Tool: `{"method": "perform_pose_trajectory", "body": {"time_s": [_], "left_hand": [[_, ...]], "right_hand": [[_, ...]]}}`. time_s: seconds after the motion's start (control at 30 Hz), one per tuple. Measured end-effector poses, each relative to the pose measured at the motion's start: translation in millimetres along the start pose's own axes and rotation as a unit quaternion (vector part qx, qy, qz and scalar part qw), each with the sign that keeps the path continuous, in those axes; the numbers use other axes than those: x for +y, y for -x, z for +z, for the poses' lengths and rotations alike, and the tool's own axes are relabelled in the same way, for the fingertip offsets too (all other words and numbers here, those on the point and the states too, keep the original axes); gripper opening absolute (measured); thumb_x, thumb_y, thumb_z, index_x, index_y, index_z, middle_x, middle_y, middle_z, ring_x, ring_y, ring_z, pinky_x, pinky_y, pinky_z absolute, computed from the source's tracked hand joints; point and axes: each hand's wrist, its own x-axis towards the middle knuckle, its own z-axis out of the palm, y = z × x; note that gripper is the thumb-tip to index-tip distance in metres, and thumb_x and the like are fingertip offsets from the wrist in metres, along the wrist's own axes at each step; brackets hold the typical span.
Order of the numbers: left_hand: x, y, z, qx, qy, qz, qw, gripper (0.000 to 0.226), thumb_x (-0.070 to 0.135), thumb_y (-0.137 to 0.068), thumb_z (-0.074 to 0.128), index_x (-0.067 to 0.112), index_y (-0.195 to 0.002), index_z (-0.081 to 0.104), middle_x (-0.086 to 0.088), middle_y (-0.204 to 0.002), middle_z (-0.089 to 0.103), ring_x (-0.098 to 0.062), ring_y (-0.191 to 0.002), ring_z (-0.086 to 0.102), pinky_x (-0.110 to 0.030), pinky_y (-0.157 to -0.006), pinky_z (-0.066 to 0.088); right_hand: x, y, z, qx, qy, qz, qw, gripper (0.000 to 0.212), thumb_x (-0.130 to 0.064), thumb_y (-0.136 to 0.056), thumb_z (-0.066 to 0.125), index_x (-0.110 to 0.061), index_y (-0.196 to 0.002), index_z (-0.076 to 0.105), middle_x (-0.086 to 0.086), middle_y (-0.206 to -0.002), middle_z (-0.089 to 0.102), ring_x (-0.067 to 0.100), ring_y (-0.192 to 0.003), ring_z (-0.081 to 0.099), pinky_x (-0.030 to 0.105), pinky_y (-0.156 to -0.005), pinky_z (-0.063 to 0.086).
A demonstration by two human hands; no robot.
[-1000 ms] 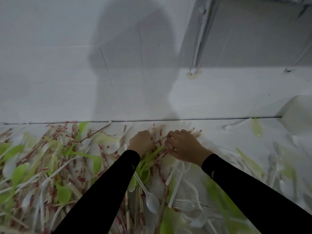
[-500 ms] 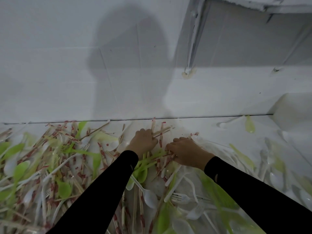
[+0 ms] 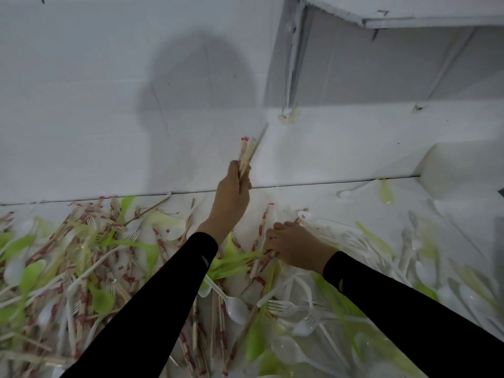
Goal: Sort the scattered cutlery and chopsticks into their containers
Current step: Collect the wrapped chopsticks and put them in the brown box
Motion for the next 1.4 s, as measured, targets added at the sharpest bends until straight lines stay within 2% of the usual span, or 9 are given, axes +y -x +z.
{"method": "perform_pose_trajectory", "body": {"time_s": [0.2,0.33,0.5,0.63,0.73,0.87,1.07,1.27,1.4], "left_hand": [[10.7,9.2,-25.3,0.082,0.005,-0.006,0.997,0.027,0.037,-0.098,0.056,0.013,-0.086,0.054,-0.001,-0.056,0.047,-0.015,-0.048,0.042,-0.020,-0.048,0.033],[22.0,19.4,-32.2,0.134,0.267,-0.046,0.953,0.024,0.029,-0.103,0.047,0.015,-0.086,0.057,-0.007,-0.056,0.042,-0.011,-0.044,0.034,-0.026,-0.042,0.028],[21.8,26.1,-41.9,0.198,0.320,-0.062,0.924,0.025,0.027,-0.105,0.043,0.014,-0.085,0.051,-0.007,-0.056,0.033,-0.012,-0.043,0.027,-0.031,-0.043,0.019],[2.5,47.3,-30.1,0.157,0.261,-0.071,0.950,0.028,0.031,-0.102,0.048,0.011,-0.084,0.056,-0.004,-0.058,0.049,-0.014,-0.049,0.044,-0.026,-0.047,0.038],[-14.7,64.4,-20.6,0.117,0.228,-0.088,0.963,0.026,0.032,-0.100,0.053,0.012,-0.088,0.062,-0.005,-0.072,0.066,-0.021,-0.068,0.064,-0.041,-0.067,0.055],[-30.7,80.6,-15.4,0.074,0.264,-0.120,0.954,0.026,0.011,-0.099,0.055,0.007,-0.125,0.053,-0.017,-0.090,0.071,-0.028,-0.085,0.072,-0.042,-0.084,0.059],[-31.2,83.8,-24.4,0.048,0.267,-0.179,0.946,0.029,0.023,-0.102,0.048,0.003,-0.115,0.064,-0.012,-0.102,0.074,-0.020,-0.099,0.071,-0.045,-0.095,0.054],[-20.8,57.3,-56.8,-0.066,0.336,-0.188,0.921,0.038,0.052,-0.096,0.044,0.042,-0.129,0.059,0.014,-0.150,0.043,-0.005,-0.142,0.031,-0.038,-0.120,0.020],[-7.6,47.6,-76.7,-0.109,0.323,-0.177,0.923,0.040,0.054,-0.098,0.043,0.059,-0.137,0.041,0.029,-0.156,0.016,0.005,-0.144,0.008,-0.033,-0.120,0.007]], "right_hand": [[-0.5,2.4,-9.4,0.108,-0.011,-0.015,0.994,0.036,-0.008,-0.068,0.082,-0.019,-0.098,0.065,-0.005,-0.074,0.064,0.017,-0.068,0.054,0.027,-0.056,0.044],[7.5,10.3,-15.2,0.183,-0.013,-0.018,0.983,0.032,-0.005,-0.079,0.069,-0.015,-0.108,0.063,-0.003,-0.086,0.062,0.018,-0.077,0.040,0.030,-0.065,0.039],[8.6,22.0,-39.7,0.263,-0.154,0.105,0.947,0.008,-0.008,-0.092,0.057,-0.015,-0.092,0.060,-0.024,-0.097,0.054,0.013,-0.089,0.042,0.029,-0.080,0.039],[4.3,23.6,-65.4,0.300,-0.430,0.223,0.821,0.020,-0.009,-0.099,0.042,-0.019,-0.110,0.055,-0.022,-0.093,0.059,-0.003,-0.088,0.056,0.019,-0.085,0.044],[-11.3,18.5,-74.1,0.336,-0.582,0.272,0.689,0.020,-0.026,-0.107,0.032,-0.016,-0.115,0.047,-0.009,-0.077,0.049,0.011,-0.071,0.053,0.026,-0.076,0.047],[-29.0,18.0,-68.1,0.345,-0.679,0.293,0.579,0.018,-0.029,-0.104,0.040,-0.015,-0.098,0.049,0.002,-0.070,0.038,0.019,-0.067,0.042,0.033,-0.072,0.048],[-30.3,26.7,-41.5,0.197,-0.627,0.349,0.668,0.053,-0.046,-0.098,0.052,-0.007,-0.062,0.055,0.001,-0.062,0.056,0.018,-0.066,0.056,0.029,-0.078,0.045],[-13.4,14.3,-53.0,0.189,-0.590,0.344,0.706,0.034,-0.036,-0.106,0.034,-0.019,-0.105,0.064,-0.005,-0.053,0.056,0.016,-0.059,0.063,0.038,-0.075,0.054],[-10.2,3.9,-54.0,0.140,-0.557,0.288,0.767,0.029,-0.017,-0.104,0.042,-0.019,-0.127,0.059,-0.010,-0.069,0.056,0.000,-0.052,0.043,0.018,-0.059,0.039]]}}
